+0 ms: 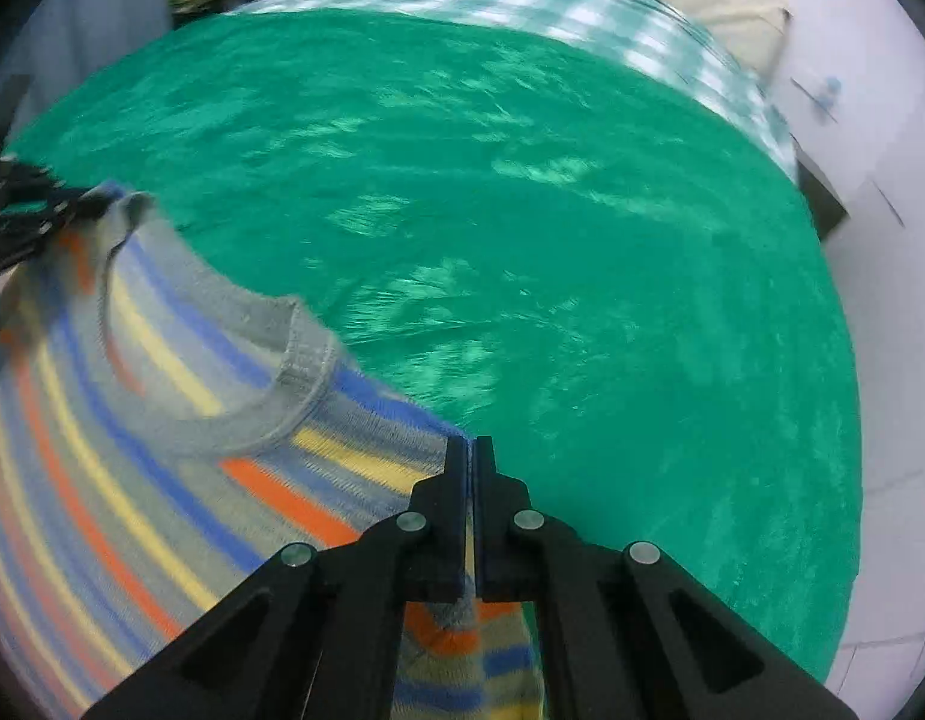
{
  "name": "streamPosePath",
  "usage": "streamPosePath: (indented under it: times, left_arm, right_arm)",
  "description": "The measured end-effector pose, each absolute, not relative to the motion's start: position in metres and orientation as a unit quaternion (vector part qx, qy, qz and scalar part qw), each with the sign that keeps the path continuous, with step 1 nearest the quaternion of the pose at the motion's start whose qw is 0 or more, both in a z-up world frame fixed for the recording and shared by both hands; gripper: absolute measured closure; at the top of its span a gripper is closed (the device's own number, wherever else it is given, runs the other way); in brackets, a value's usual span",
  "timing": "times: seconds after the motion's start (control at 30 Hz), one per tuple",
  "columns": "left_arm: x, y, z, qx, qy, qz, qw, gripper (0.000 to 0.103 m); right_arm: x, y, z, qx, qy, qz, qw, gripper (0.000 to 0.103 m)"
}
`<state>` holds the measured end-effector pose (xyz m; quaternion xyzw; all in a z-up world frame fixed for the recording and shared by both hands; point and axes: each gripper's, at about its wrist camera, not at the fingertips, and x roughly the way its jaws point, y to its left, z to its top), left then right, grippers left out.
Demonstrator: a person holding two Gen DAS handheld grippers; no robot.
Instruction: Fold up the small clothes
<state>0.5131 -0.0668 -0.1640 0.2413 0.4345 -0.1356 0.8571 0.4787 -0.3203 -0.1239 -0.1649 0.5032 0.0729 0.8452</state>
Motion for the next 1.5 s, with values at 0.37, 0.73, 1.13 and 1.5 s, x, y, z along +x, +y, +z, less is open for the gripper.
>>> streamPosePath:
  times: [0.37,0.73,1.13,1.5]
  left_arm:
    - [0.499,-0.024,-0.137,0.161,0.43,-0.067,0.886,0.028]
    - [0.254,0.039,-0.086,0.038,0.454,-0.131,0.88,0.01]
    - [0.081,0.033,-0.163,0.096,0.552,-0.115,0.82,0.009]
    - [0.136,0.106,-0.107,-0.068,0.388,-0.001,0.919,0.005]
  right_arm:
    - [0.474,-0.338,-0.131,-0.127,0.511,0.048,0.849,0.029]
    - [0.244,-0.336,-0.051,-0.075,0.471,0.089,0.875,0.025]
    - [0.026,-0.288,-0.131,-0.032,0.603,0.062,0.795,0.025]
    - [-0.002,-0.325,-0.054,0.067,0.323,-0.066,0.942,0.015]
